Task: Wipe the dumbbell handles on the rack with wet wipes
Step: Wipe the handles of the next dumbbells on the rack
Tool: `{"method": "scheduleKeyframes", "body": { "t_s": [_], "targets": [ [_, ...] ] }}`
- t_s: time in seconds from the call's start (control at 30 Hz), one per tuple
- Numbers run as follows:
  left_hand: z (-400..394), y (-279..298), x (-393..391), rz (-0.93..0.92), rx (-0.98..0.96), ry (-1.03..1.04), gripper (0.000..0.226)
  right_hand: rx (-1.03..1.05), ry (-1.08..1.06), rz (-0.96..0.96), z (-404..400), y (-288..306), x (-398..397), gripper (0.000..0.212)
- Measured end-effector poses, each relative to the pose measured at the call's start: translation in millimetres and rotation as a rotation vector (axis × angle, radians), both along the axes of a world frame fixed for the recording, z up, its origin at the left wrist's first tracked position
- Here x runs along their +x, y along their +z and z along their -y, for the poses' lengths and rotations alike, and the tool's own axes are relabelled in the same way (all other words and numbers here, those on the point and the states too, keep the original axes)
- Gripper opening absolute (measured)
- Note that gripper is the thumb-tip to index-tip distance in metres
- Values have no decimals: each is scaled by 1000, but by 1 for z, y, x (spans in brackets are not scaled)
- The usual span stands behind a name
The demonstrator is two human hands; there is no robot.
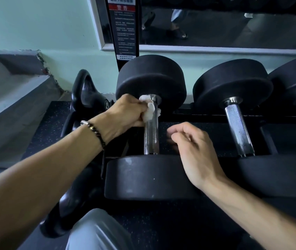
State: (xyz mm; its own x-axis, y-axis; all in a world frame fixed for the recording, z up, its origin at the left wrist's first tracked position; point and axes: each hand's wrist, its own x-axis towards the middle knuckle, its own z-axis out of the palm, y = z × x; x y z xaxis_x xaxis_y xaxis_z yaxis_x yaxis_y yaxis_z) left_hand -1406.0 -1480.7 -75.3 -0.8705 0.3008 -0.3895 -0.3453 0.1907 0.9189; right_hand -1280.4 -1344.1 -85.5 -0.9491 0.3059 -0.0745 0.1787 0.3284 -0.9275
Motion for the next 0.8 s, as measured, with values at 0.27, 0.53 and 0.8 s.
{"method": "scheduleKeyframes", "body": {
  "t_s": [0.27, 0.53, 0.8],
  "targets": [
    [39, -8, 31, -184, -382, -490, 35, 28, 59, -116, 6, -3, 24, 25],
    [27, -14, 17, -8, -116, -473, 24, 105, 1, -213, 17, -17, 48, 46],
    [32, -13, 23, 56, -12, -358, 36, 74, -16, -237, 17, -21, 47, 46]
  ]
}}
